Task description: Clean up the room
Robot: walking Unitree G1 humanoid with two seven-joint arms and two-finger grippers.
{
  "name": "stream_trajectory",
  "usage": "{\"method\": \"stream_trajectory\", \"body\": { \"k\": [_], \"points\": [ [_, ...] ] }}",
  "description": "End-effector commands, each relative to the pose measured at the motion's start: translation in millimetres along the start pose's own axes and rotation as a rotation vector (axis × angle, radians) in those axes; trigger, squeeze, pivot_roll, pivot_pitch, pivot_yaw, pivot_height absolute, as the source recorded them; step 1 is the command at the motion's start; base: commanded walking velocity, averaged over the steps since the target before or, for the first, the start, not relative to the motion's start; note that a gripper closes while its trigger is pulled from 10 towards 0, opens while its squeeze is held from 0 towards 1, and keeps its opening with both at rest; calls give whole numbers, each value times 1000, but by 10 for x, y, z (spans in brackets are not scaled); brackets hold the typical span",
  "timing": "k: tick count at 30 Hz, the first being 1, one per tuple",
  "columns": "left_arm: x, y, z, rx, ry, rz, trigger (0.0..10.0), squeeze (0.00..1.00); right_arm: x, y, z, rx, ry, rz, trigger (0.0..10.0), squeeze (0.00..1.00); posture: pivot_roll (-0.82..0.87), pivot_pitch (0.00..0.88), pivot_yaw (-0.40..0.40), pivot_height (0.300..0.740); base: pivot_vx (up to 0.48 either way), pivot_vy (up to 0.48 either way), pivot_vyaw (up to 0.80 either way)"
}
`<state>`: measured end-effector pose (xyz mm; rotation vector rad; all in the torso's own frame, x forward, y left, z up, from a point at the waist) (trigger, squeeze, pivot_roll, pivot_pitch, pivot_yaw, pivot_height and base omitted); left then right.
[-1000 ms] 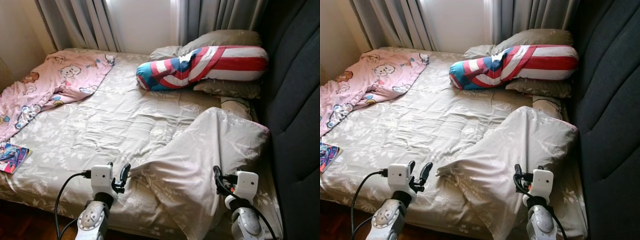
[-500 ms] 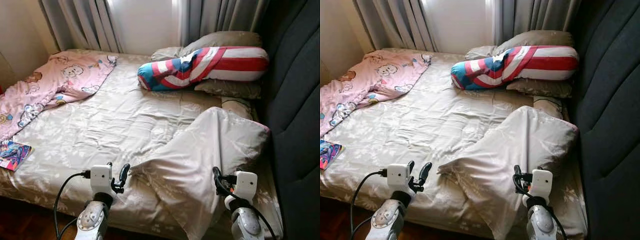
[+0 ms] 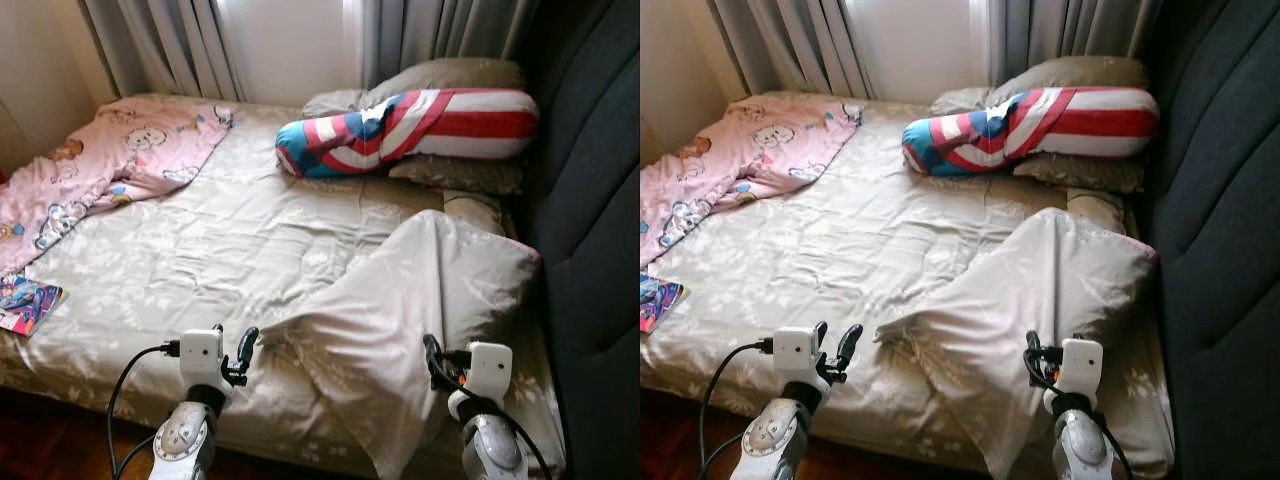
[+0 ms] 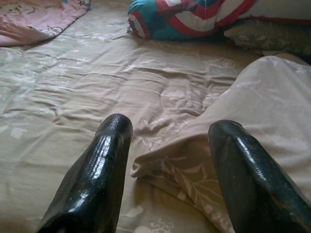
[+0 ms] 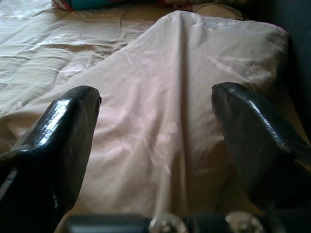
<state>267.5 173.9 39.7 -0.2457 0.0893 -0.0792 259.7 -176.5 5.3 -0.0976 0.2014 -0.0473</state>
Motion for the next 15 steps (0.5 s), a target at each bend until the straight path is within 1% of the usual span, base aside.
{"method": "stream_trajectory", "body": {
  "k": [1, 15],
  "points": [
    [-18, 23, 4, 5, 1, 8, 10000, 0, -14, -24, 22, 0, -18, -10, 10000, 0, -119, 62, -1, 656, 0, 0, 0],
    [-3, 44, 22, -8, 3, 16, 10000, 0, -25, -9, 17, 12, -20, -6, 10000, 0, -117, 64, 1, 656, 0, 0, 0]
  ]
}}
Point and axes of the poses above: a point about 5 cm out from each wrist's last joint towards the gripper, its own x axis pointing out of the wrist towards the gripper, its own z axis along the axis of the wrist's last joint, y = z × x, the point moved 1 cm from there along x, pointing out of the wrist towards the gripper, and after that the axes turned 11 degrees about -x, right-handed, at the moved point
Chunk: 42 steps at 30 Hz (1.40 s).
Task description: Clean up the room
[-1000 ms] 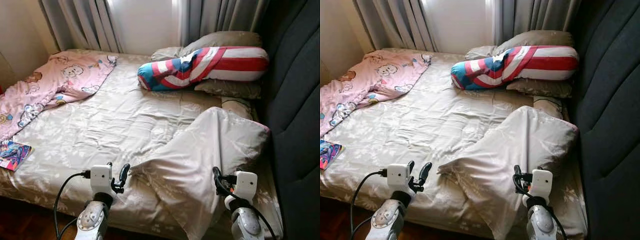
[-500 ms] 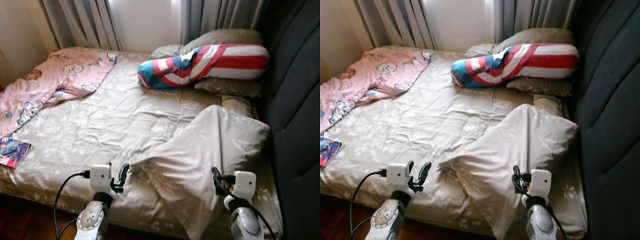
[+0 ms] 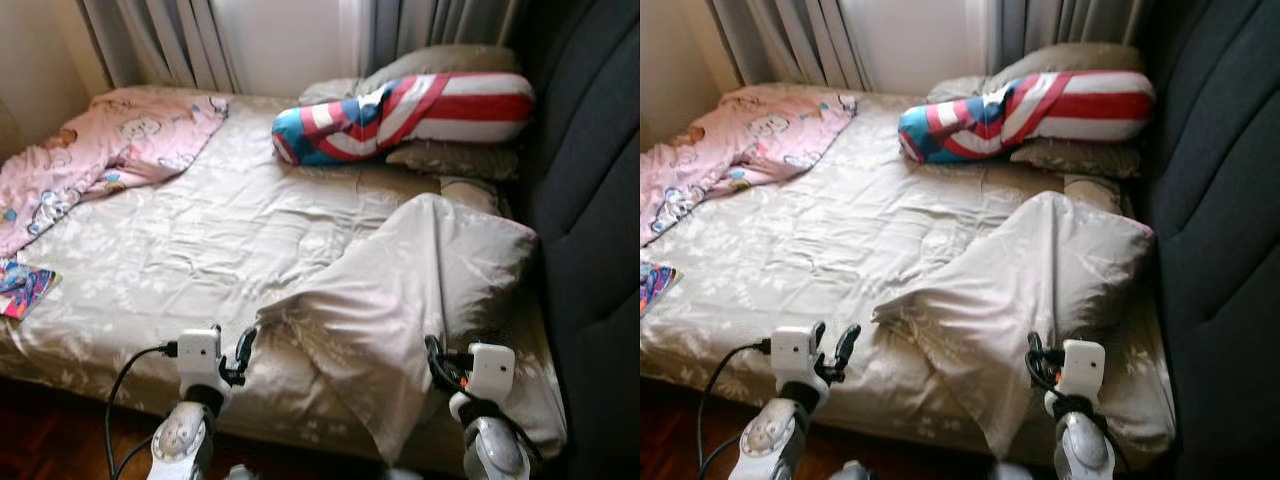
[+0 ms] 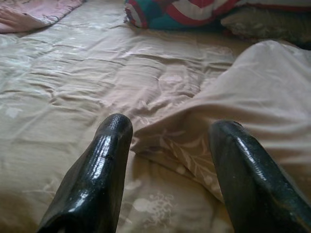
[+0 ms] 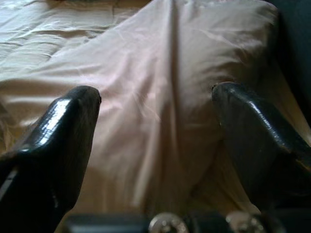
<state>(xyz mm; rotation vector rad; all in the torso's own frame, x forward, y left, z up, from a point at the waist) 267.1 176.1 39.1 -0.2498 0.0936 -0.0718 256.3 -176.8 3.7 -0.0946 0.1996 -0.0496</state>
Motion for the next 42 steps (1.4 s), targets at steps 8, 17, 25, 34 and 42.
{"method": "stream_trajectory", "body": {
  "k": [8, 17, 25, 34, 42],
  "points": [
    [10, 43, 36, -11, 1, 10, 10000, 0, 29, 27, 63, 14, -23, 6, 10000, 0, -112, 61, 3, 656, 0, 0, 0],
    [15, 85, 64, -9, 0, 16, 10000, 0, 60, 61, 58, 18, -7, 14, 10000, 0, -106, 56, 11, 656, 0, 0, 0],
    [38, 79, 90, -6, 0, 5, 10000, 0, 159, 89, 130, -1, 8, 10, 10000, 0, -104, 63, 22, 656, 179, 0, 0],
    [42, 79, 103, -6, 0, 5, 10000, 0, 244, 116, 192, -23, 26, 9, 10000, 0, -101, 76, 25, 656, 227, 0, 0],
    [52, 64, 121, -10, -2, -3, 10000, 0, 354, 76, 220, -35, 82, -23, 10000, 0, -95, 102, 40, 656, 66, 0, 0]
  ]
}}
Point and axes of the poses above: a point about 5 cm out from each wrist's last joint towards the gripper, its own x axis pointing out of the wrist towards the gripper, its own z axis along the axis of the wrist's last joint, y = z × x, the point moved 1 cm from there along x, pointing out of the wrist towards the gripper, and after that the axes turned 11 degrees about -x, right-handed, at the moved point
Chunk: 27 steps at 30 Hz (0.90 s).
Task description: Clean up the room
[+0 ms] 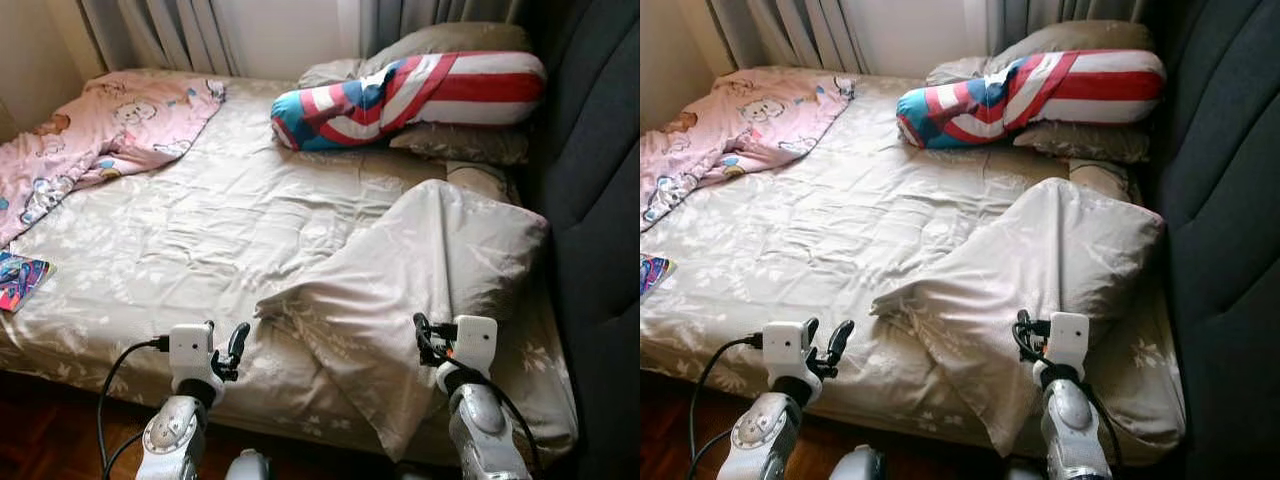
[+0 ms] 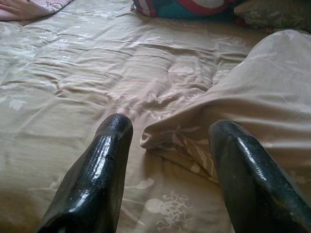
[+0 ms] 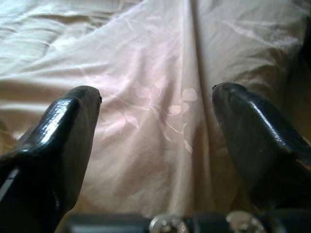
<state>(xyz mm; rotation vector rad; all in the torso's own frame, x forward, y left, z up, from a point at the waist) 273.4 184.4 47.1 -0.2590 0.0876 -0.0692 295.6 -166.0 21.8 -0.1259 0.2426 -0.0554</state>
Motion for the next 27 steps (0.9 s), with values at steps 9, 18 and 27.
{"method": "stream_trajectory", "body": {
  "k": [9, 18, 27],
  "points": [
    [10, 1, 68, 17, 12, -35, 10000, 0, 192, -89, -138, 144, 274, -80, 10000, 1000, -74, 126, 74, 656, 0, 0, 0],
    [-9, 55, 139, 32, 11, -42, 10000, 0, 214, -129, -197, 192, 355, -134, 10000, 1000, -50, 136, 94, 656, 0, 0, 0],
    [9, 21, 195, 35, 4, -60, 10000, 0, 226, -44, -214, 302, 368, -37, 10000, 1000, -40, 140, 101, 656, 0, 0, 0]
  ]
}}
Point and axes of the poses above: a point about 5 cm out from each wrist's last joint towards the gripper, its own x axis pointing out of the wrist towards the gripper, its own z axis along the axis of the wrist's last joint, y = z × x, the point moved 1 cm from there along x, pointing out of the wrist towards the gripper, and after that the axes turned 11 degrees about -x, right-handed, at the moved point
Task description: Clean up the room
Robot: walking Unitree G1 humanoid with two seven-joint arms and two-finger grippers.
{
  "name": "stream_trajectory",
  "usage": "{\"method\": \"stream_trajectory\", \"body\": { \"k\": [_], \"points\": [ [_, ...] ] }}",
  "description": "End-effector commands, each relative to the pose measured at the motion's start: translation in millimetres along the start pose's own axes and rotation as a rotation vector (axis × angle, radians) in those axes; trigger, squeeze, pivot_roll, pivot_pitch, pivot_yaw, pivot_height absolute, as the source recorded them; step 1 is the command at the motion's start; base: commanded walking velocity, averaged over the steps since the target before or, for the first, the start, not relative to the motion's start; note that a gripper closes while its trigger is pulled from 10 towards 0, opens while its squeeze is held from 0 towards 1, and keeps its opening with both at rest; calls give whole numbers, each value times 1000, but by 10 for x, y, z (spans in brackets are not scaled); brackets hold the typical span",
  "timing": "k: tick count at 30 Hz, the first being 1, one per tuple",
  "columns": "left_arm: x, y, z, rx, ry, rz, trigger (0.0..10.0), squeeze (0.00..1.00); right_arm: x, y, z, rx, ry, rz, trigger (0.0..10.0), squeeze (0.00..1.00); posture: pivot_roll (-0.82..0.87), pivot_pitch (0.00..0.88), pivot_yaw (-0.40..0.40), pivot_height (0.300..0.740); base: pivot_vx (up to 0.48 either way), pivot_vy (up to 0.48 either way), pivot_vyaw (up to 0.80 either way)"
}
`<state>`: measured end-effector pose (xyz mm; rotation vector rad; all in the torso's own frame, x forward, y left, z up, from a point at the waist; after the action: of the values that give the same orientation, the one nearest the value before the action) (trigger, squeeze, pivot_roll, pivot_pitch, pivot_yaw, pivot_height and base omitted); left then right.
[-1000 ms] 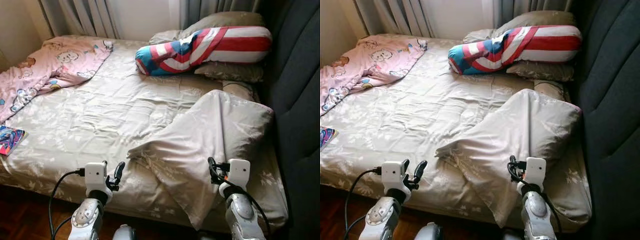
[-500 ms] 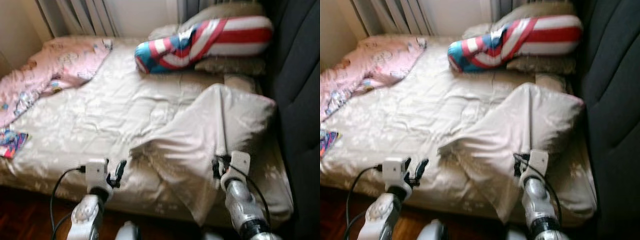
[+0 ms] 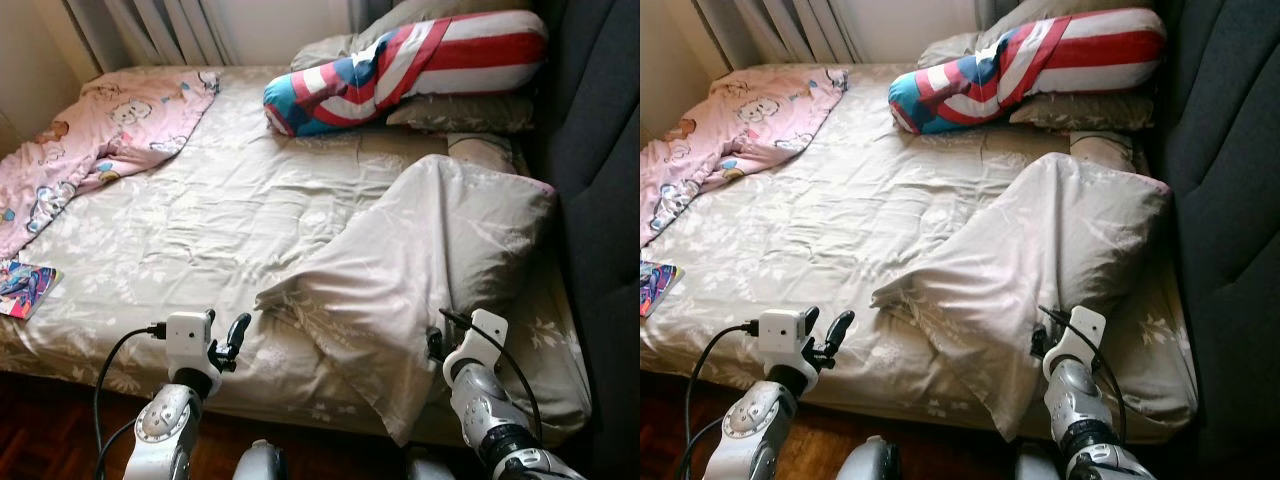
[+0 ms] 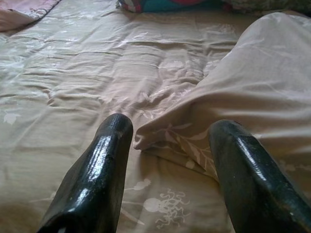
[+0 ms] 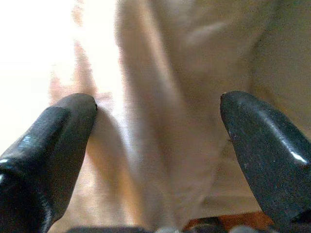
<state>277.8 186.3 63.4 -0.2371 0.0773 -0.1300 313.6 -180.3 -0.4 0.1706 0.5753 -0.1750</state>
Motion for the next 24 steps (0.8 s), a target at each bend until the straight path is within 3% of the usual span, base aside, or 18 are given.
{"method": "stream_trajectory", "body": {
  "k": [1, 2, 3, 8, 11, 24],
  "points": [
    [-26, 44, 30, 11, 5, 0, 10000, 0, -2, 56, -55, 3, 28, 31, 10000, 486, -40, 140, 101, 656, 0, 0, 0],
    [-28, 45, 32, 11, 5, 0, 10000, 0, -3, 61, -63, 3, 32, 37, 10000, 486, -40, 140, 101, 656, 0, 0, 0],
    [-30, 45, 38, 11, 5, -1, 10000, 0, -1, 61, -72, -1, 38, 37, 10000, 0, -37, 139, 101, 656, 0, 0, 0],
    [-35, 38, 47, 11, 5, -3, 10000, 0, -4, 66, -120, -12, 66, 48, 10000, 0, -27, 143, 102, 656, 0, 0, 0],
    [-49, 31, 64, 12, 4, -3, 10000, 0, -12, 78, -199, -89, 107, 51, 10000, 0, -20, 147, 102, 656, 0, 0, 0],
    [-172, 56, 185, 30, -8, -2, 10000, 0, -12, 145, -229, -131, 123, 77, 10000, 0, 62, 192, 112, 656, 0, 0, 0]
  ]
}}
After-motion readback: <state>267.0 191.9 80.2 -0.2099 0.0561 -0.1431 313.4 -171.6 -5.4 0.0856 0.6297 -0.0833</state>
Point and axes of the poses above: a point about 5 cm out from each wrist's last joint towards the gripper, its own x axis pointing out of the wrist towards the gripper, its own z axis along the axis of the wrist's last joint, y = z × x, the point moved 1 cm from there along x, pointing out of the wrist towards the gripper, and after that the axes turned 11 degrees about -x, right-handed, at the moved point
